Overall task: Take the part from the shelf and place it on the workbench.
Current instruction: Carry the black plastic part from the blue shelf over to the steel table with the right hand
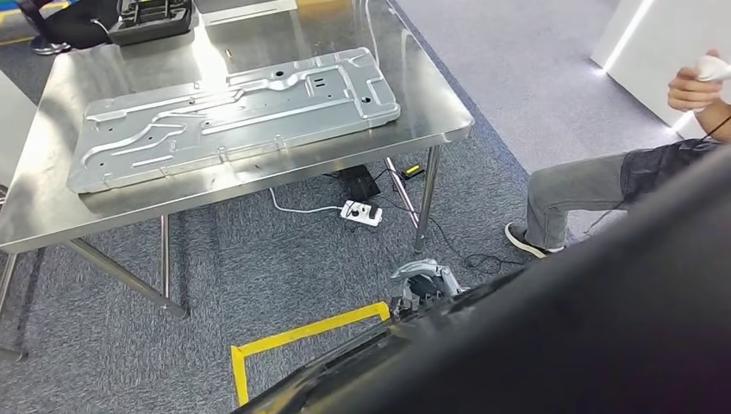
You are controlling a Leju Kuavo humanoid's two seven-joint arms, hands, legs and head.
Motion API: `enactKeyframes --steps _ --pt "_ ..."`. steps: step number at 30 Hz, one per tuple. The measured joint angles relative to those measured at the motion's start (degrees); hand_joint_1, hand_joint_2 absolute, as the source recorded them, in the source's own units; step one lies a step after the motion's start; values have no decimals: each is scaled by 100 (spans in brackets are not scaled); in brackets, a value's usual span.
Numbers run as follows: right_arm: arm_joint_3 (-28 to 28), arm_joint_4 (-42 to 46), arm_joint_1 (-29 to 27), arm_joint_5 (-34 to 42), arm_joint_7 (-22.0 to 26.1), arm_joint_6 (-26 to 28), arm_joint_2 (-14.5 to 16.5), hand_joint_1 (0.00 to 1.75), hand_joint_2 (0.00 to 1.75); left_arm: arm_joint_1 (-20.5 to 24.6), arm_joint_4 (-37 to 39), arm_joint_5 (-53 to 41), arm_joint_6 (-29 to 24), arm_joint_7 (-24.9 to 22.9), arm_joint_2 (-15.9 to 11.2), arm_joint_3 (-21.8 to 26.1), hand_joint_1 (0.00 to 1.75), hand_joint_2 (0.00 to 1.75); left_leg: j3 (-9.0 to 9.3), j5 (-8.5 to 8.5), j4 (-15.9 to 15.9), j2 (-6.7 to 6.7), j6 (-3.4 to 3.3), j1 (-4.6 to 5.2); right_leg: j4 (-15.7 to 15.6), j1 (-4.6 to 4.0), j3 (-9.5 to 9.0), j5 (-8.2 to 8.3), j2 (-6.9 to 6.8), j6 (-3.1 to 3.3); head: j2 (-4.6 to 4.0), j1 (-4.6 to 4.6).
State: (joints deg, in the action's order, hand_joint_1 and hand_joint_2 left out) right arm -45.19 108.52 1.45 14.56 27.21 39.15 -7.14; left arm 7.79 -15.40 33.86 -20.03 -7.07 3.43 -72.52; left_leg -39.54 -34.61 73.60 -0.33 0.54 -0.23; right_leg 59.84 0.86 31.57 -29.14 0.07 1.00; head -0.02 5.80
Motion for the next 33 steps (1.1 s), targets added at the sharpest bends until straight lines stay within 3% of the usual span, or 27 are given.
enactKeyframes --steps 1,2,4,6,8,11,12,14,16,17,20,22,24,26,32,33 --pt "-16 -16 17 7 3 -2 3 175 175 -2 -1 10 9 -3 -19 13 0 175 -177 33 196 0 -14 4 0 -16 -43 -37 1 8 0 5" --pt "-34 -34 37 10 6 -4 8 175 175 -2 -1 20 15 -4 -35 27 0 175 -249 182 174 0 -43 13 -1 -32 -97 -77 6 14 0 6" --pt "-66 -72 91 15 12 -14 33 175 175 -1 0 44 16 1 -73 58 0 175 -88 706 -460 0 -149 62 -11 -51 -214 -163 20 18 0 5" --pt "-95 -126 155 21 23 -25 68 175 175 -9 7 65 8 26 -130 92 0 175 175 990 -1104 3 -274 137 -32 -59 -277 -239 34 -10 0 -3" --pt "-128 -187 194 36 46 -27 99 175 175 -13 13 65 -9 68 -174 117 0 175 306 948 -1345 3 -356 184 -61 -50 -323 -233 30 -67 0 -3" --pt "-147 -243 232 63 79 -26 127 175 175 -32 14 45 -33 109 -197 124 0 175 541 931 -1616 -17 -398 139 28 -48 -396 -215 7 -142 0 -15" --pt "-150 -259 254 71 84 -26 133 175 175 -34 15 37 -41 116 -203 124 0 175 631 927 -1684 -22 -406 117 184 -46 -325 -297 7 -164 0 -32" --pt "-158 -296 280 86 95 -24 139 175 175 -24 15 13 -51 130 -209 124 0 175 728 888 -1735 -24 -414 108 760 -25 36 -547 10 -210 0 -56" --pt "-160 -330 270 99 104 -22 139 175 175 -30 15 -14 -53 155 -207 124 0 175 793 813 -1731 -25 -402 95 1229 5 444 -644 10 -264 0 -64" --pt "-160 -345 265 106 108 -20 139 175 175 -40 15 -26 -52 171 -206 124 0 175 838 768 -1720 -25 -385 81 1225 26 541 -531 8 -294 0 -67" --pt "-162 -382 265 124 112 -16 139 175 175 -50 17 -54 -55 199 -209 124 0 175 973 601 -1645 -29 -295 28 447 95 427 161 11 -382 0 -93" --pt "-169 -412 266 152 122 -16 143 175 175 -36 22 -62 -45 185 -216 124 0 175 970 503 -1565 -35 -201 20 122 76 369 267 4 -321 0 -141" --pt "-174 -443 264 193 145 -26 155 175 175 -30 25 -64 -9 133 -220 124 0 175 960 447 -1496 -34 -120 22 84 36 357 203 -2 -179 0 -165" --pt "-175 -465 266 215 166 -46 180 175 175 -29 26 -67 21 83 -226 124 0 175 965 406 -1420 -22 -72 8 73 38 301 200 8 -96 0 -163" --pt "-177 -479 276 216 179 -61 207 175 175 -18 26 -68 27 69 -231 124 0 175 870 365 -1193 -8 -44 -6 37 49 220 176 9 -51 0 -151" --pt "-181 -496 279 216 188 -50 218 175 175 -19 26 -70 28 78 -231 124 0 175 605 266 -809 -6 -28 -11 29 40 171 139 6 -27 0 -147"
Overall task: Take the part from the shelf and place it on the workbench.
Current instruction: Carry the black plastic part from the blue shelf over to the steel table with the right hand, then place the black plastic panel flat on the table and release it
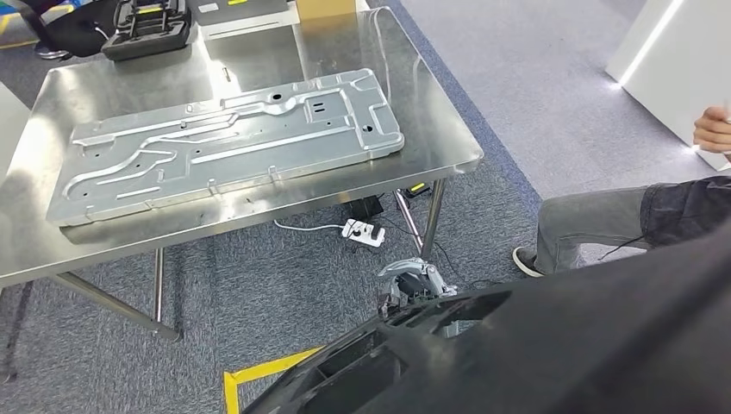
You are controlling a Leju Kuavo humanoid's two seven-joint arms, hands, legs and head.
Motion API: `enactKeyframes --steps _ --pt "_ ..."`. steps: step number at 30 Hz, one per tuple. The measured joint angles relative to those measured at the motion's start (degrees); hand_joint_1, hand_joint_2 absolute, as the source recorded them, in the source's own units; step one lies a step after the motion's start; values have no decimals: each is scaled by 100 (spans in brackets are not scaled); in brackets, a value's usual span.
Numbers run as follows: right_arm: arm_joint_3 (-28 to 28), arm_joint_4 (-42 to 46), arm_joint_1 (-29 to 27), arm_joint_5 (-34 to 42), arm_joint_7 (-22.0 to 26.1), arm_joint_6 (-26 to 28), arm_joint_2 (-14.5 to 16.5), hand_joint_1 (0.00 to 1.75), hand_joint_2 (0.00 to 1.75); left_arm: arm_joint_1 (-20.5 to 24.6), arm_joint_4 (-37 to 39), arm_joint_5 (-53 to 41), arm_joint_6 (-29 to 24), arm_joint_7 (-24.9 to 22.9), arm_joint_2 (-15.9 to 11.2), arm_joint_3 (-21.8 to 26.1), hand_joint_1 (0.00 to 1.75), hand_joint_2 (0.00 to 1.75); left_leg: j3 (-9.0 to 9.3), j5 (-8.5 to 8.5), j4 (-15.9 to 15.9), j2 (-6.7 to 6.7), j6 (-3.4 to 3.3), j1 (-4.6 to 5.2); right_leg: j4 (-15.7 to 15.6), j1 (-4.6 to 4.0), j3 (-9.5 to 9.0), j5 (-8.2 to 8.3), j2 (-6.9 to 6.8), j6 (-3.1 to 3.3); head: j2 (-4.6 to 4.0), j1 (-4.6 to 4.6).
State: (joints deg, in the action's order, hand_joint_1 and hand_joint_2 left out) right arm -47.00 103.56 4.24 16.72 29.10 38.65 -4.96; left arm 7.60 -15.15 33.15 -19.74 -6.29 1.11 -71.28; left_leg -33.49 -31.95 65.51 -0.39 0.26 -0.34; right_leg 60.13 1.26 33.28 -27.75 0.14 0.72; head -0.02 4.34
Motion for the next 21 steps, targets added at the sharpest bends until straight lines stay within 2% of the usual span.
enactKeyframes --steps 1,2,3,4,5,6,8,10,11,12,14,15,16,17,19,21 --pt "-4 -20 3 -1 10 14 10 175 175 1 0 -16 2 20 0 0 0 175 -273 8 282 2 3 -3 -7 -14 -81 -60 5 22 0 4" --pt "-8 -38 3 0 20 30 18 175 175 0 0 -39 4 42 0 0 0 175 -490 109 412 2 -7 -3 -12 -29 -174 -129 12 37 0 4" --pt "-12 -56 4 2 29 47 24 175 175 -3 0 -72 5 65 0 0 0 175 -658 299 401 3 -35 4 -18 -45 -282 -207 22 48 0 3" --pt "-12 -59 2 7 30 51 24 175 175 -6 0 -112 5 80 0 -1 0 175 -582 580 49 4 -84 24 -28 -47 -352 -263 33 41 0 2" --pt "-12 -59 -2 17 30 52 22 175 175 -6 0 -148 3 85 0 -2 0 175 -509 683 -220 6 -125 56 -43 -44 -402 -296 43 26 0 -1" --pt "-11 -57 -2 31 30 53 21 175 175 -5 0 -188 2 86 0 -4 0 175 -449 705 -408 0 -173 91 -60 -40 -425 -324 49 -2 0 1" --pt "-10 -47 -14 63 31 54 12 175 175 -12 0 -247 -1 76 3 -9 0 175 -400 640 -563 -8 -255 136 -56 -49 -487 -324 53 -66 0 1" --pt "-8 -19 -27 79 33 55 -10 175 175 -24 0 -269 -2 61 21 -13 0 175 -249 705 -703 -6 -305 101 20 -66 -528 -358 43 -114 0 -5" --pt "-8 -2 -31 82 35 56 -22 175 175 -20 0 -273 -2 57 31 -15 0 175 -165 694 -747 -1 -318 83 137 -69 -490 -428 41 -134 0 -14" --pt "-8 10 -34 82 36 56 -33 175 175 -8 0 -278 -1 54 38 -15 0 175 -97 689 -783 1 -332 68 366 -67 -366 -546 38 -153 0 -22" --pt "-8 20 -52 86 37 57 -55 175 175 15 0 -296 11 37 41 -16 0 175 -34 646 -796 3 -357 75 980 -62 35 -812 35 -195 0 -36" --pt "-8 20 -66 91 41 57 -68 175 175 19 0 -307 23 21 41 -18 0 175 -5 613 -795 3 -361 76 1207 -58 229 -889 34 -213 0 -37" --pt "-8 20 -83 98 55 57 -84 175 175 15 0 -316 35 5 42 -20 0 175 35 575 -793 1 -356 76 1278 -50 352 -873 33 -232 0 -41" --pt "-7 20 -100 108 80 58 -98 175 175 6 0 -321 44 -7 42 -22 0 175 86 532 -789 0 -350 74 1171 -39 391 -734 31 -246 0 -42" --pt "5 26 -131 142 150 58 -120 175 175 -11 0 -333 41 3 48 -26 0 175 191 429 -767 -2 -322 68 586 -16 296 -196 25 -253 0 -46" --pt "22 34 -159 189 202 58 -135 175 175 -3 0 -349 12 40 56 -28 0 175 240 335 -710 -12 -267 74 108 -33 200 74 8 -214 0 -38"
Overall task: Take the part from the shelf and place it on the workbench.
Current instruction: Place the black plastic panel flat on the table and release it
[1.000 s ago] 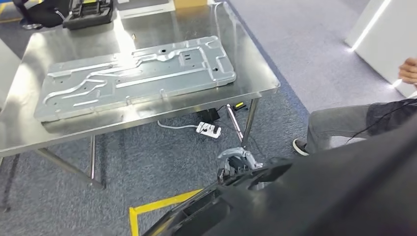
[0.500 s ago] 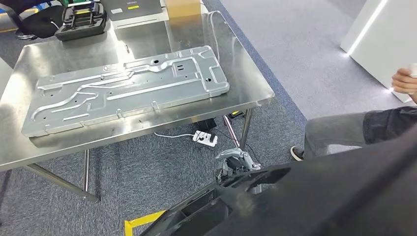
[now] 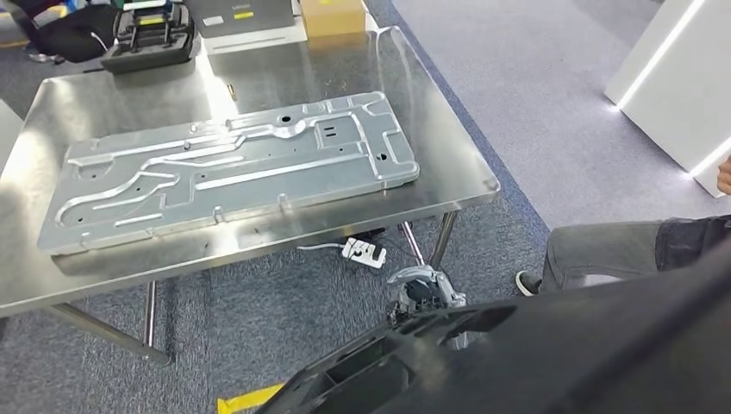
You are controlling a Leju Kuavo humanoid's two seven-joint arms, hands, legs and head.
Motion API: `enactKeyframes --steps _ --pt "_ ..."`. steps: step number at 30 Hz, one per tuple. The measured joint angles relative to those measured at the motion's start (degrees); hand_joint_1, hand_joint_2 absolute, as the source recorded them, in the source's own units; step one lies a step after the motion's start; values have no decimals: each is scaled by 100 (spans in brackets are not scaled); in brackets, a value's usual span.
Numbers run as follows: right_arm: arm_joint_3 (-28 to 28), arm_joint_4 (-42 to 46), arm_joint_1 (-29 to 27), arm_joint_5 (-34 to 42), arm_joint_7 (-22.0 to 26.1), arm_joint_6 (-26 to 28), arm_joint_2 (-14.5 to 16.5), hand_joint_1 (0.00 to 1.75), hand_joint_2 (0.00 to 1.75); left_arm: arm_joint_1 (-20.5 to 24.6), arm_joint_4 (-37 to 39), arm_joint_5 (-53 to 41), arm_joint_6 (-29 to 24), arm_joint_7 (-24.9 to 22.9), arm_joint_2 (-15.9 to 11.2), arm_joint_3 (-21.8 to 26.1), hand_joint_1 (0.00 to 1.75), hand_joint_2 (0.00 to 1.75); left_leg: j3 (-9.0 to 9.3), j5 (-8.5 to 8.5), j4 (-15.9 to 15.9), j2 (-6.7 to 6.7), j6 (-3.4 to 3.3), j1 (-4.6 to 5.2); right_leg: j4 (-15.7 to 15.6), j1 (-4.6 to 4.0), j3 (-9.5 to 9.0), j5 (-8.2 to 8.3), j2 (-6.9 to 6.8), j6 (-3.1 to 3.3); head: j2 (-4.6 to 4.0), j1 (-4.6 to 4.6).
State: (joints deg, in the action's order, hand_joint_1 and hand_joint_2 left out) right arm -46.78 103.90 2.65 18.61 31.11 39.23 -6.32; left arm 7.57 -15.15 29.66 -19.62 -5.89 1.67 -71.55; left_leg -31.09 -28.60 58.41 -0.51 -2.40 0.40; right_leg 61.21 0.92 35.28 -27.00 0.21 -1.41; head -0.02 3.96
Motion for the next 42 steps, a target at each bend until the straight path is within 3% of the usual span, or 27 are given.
enactKeyframes --steps 2,5,7,9,10,11,13,15,20,22,24,25,26,27,29,30,32,35,37,40,42 --pt "7 9 -26 30 20 -1 -16 175 175 13 0 -11 -36 20 13 -2 0 175 17 -56 56 -5 68 10 -85 -24 -18 -10 -6 85 0 11" --pt "8 36 -42 34 25 -2 -32 175 175 28 0 -15 -61 15 41 -4 0 175 -38 -142 241 9 154 -3 -133 5 -122 39 5 194 0 23" --pt "8 50 -41 35 25 -2 -33 175 175 40 0 -16 -63 4 56 -7 0 175 -341 -309 770 18 208 -34 -166 18 -189 18 -3 237 0 46" --pt "8 53 -43 36 19 -2 -35 175 175 35 0 -18 -58 -16 71 -17 0 175 -768 -500 1379 21 251 -71 -170 16 -229 -23 -1 256 0 57" --pt "8 53 -45 37 14 -2 -36 175 175 28 0 -20 -56 -26 78 -22 0 175 -907 -494 1506 21 269 -87 -170 17 -257 -48 6 256 0 57" --pt "8 53 -45 38 8 -2 -37 175 175 25 0 -20 -55 -32 82 -27 0 175 -950 -380 1444 22 285 -99 -170 19 -292 -76 14 252 0 58" --pt "8 56 -46 40 -3 -2 -37 175 175 26 0 -21 -60 -33 84 -31 0 175 -783 92 829 23 288 -112 -170 28 -377 -136 26 227 0 58" --pt "9 61 -47 51 -3 -2 -38 175 175 35 0 -26 -70 -32 86 -35 0 175 -592 298 275 24 255 -89 -170 27 -427 -188 29 176 0 61" --pt "110 114 -156 -86 -59 -2 -39 175 175 17 0 -62 -119 -56 102 -40 0 175 -472 345 64 19 99 -73 -113 17 -438 -329 17 11 0 55" --pt "166 136 -215 -215 -114 -1 -39 175 175 29 0 -78 -121 -99 114 -40 0 175 -427 348 12 25 36 -77 347 14 -215 -589 7 -13 0 37" --pt "217 145 -272 -289 -149 0 -39 175 175 38 0 -90 -106 -202 128 -40 0 175 -412 322 11 25 -16 -54 1029 6 164 -855 5 -18 0 22" --pt "236 145 -293 -314 -172 0 -39 175 175 36 0 -102 -95 -269 133 -42 0 175 -405 308 16 15 -27 -41 1230 3 301 -869 5 -18 0 20" --pt "250 145 -306 -334 -196 0 -39 175 175 33 0 -113 -86 -328 136 -44 0 175 -394 292 23 -2 -35 -29 1241 2 347 -776 5 -11 0 19" --pt "257 145 -310 -358 -223 0 -39 175 175 31 0 -122 -79 -375 137 -45 0 175 -380 277 31 -35 -34 -20 1049 -1 293 -589 16 5 0 17" --pt "269 144 -309 -419 -281 0 -38 175 175 38 0 -129 -67 -427 148 -46 0 175 -355 247 50 -113 -18 -4 366 -11 13 -189 142 75 0 9" --pt "275 145 -308 -454 -306 0 -37 175 175 48 0 -129 -62 -440 155 -46 0 175 -359 239 64 -158 -4 -1 81 -15 -112 -82 220 110 0 4" --pt "282 149 -310 -495 -338 0 -36 175 175 63 0 -130 -55 -456 170 -47 0 175 -386 245 74 -231 42 -20 -143 -38 -217 -62 299 152 0 -9" --pt "287 154 -303 -514 -362 -1 -22 175 175 53 0 -132 -56 -452 169 -52 0 175 -411 220 105 -275 132 -33 -267 -9 -304 -25 168 185 0 -22" --pt "287 156 -298 -527 -385 -2 7 175 175 54 0 -136 -69 -425 165 -58 0 175 -579 18 460 -164 207 -47 -340 28 -377 -10 57 216 0 3" --pt "287 155 -297 -481 -419 -2 28 175 175 65 0 -141 -85 -391 165 -82 0 175 -1052 -326 1366 -47 330 -132 -346 24 -422 -49 -139 249 0 22" --pt "287 155 -291 -394 -415 -2 28 175 175 68 0 -142 -84 -396 164 -93 0 175 -1049 -179 1338 -2 389 -182 -337 39 -452 -86 -253 230 0 21"
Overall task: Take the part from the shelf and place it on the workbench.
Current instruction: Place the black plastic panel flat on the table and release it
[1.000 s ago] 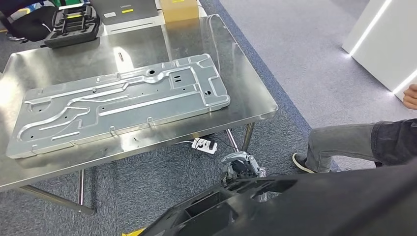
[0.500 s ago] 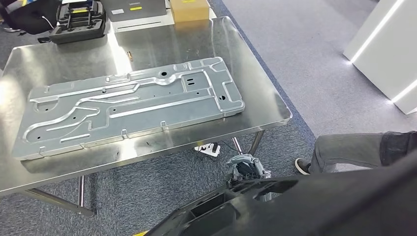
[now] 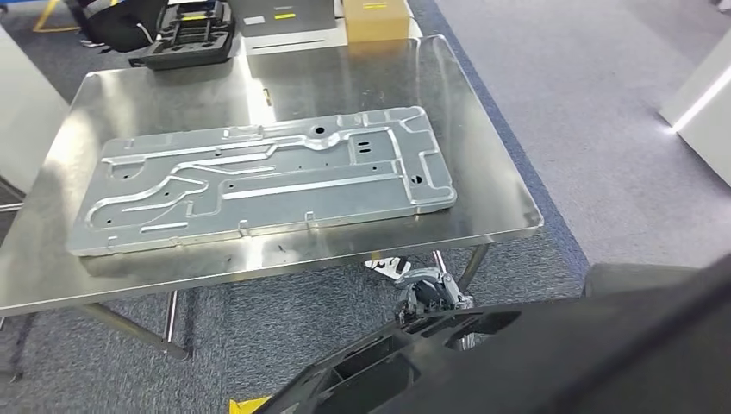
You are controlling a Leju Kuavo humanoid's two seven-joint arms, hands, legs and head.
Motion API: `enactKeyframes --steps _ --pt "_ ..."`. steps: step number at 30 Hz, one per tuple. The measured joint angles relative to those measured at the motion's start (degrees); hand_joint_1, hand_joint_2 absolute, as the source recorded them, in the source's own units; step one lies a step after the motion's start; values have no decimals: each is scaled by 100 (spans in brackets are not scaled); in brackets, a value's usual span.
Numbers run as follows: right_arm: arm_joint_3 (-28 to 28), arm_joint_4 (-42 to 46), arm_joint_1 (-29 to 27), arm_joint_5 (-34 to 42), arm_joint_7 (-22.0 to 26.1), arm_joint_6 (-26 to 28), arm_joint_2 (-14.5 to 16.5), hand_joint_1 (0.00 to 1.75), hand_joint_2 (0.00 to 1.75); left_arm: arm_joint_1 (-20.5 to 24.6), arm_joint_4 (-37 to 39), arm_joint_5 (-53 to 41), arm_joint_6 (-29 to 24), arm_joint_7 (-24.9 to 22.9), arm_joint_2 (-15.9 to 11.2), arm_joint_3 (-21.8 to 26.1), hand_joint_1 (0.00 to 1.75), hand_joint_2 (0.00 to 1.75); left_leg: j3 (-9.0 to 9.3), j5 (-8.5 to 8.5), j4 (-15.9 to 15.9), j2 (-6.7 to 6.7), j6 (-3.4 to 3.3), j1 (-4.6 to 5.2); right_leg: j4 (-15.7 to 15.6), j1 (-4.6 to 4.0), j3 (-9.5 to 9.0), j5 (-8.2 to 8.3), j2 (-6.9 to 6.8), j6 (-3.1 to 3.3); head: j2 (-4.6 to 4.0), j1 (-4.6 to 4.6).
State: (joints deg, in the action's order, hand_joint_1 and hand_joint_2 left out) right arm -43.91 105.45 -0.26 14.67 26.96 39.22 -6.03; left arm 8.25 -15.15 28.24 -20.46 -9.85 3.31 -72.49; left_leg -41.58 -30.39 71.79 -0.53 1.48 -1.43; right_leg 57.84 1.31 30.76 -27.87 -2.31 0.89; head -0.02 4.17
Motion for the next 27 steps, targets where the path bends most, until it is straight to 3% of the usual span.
enactKeyframes --steps 2,3,5,7,9,10,12,14,15,16,18,19,20,24,25,27 --pt "0 1 11 98 38 0 0 175 175 -6 0 2 24 -26 -8 -2 0 175 325 343 -636 118 45 -31 28 28 -41 -57 -100 -53 0 1" --pt "0 1 21 156 62 -1 -1 175 175 -7 0 3 47 -43 -10 -3 0 175 483 438 -938 224 49 -11 50 26 -53 -92 -144 -94 0 8" --pt "0 1 54 263 97 -2 -2 175 175 -2 0 5 95 -73 -11 -8 0 175 612 455 -1219 339 -25 37 71 -2 -71 -139 -228 -172 0 -4" --pt "0 1 81 351 129 -3 -2 175 175 -2 0 6 119 -83 -18 -14 0 175 602 437 -1230 264 -142 66 49 -10 -98 -155 -306 -224 0 -24" --pt "0 -3 105 432 202 -10 -3 175 175 -16 0 7 110 -74 -23 -22 0 175 618 439 -1258 186 -222 68 139 17 -79 -251 -194 -262 0 -32" --pt "0 -7 117 478 253 -16 -5 175 175 -17 0 7 97 -68 -23 -26 0 175 632 440 -1273 158 -258 64 328 25 6 -371 -82 -269 0 -37" --pt "0 -20 125 568 339 -38 -11 175 175 -9 0 5 72 -56 -23 -29 0 175 649 428 -1281 110 -314 78 1005 6 360 -687 122 -246 0 -41" --pt "0 -39 121 636 379 -67 -20 175 175 -4 0 -2 64 -43 -23 -31 0 175 668 410 -1280 56 -358 114 1586 -31 720 -812 174 -211 0 -39" --pt "0 -47 121 662 394 -81 -24 175 175 -6 0 -10 63 -38 -24 -33 0 175 686 397 -1280 26 -373 133 1615 -50 783 -715 185 -184 0 -39" --pt "0 -51 121 686 407 -91 -28 175 175 -8 0 -22 63 -37 -25 -34 0 175 710 384 -1280 -4 -383 151 1442 -66 747 -525 192 -152 0 -38" --pt "0 -53 125 722 427 -101 -33 175 175 -7 0 -43 65 -49 -23 -39 0 175 758 354 -1279 -57 -385 177 772 -110 498 -87 220 -66 0 -37" --pt "0 -54 129 734 433 -102 -34 175 175 -4 0 -48 67 -58 -23 -41 0 175 765 340 -1269 -77 -376 189 476 -126 377 23 235 -34 0 -36" --pt "0 -57 134 741 438 -105 -35 175 175 -2 0 -48 69 -69 -23 -43 0 175 761 334 -1264 -89 -361 194 293 -141 302 67 248 -13 0 -32" --pt "0 -61 146 783 465 -120 -38 175 175 -9 0 -46 69 -89 -32 -45 0 175 730 282 -1212 -83 -268 192 112 -126 213 69 247 23 0 -17" --pt "0 -61 150 790 472 -120 -38 175 175 -8 0 -46 69 -91 -36 -46 0 175 669 193 -1066 -71 -229 190 74 -106 180 78 236 43 0 8" --pt "0 -62 158 796 483 -121 -37 175 175 -6 0 -46 69 -92 -38 -47 0 175 383 -92 -466 -43 -159 162 45 -97 132 74 207 70 0 56"
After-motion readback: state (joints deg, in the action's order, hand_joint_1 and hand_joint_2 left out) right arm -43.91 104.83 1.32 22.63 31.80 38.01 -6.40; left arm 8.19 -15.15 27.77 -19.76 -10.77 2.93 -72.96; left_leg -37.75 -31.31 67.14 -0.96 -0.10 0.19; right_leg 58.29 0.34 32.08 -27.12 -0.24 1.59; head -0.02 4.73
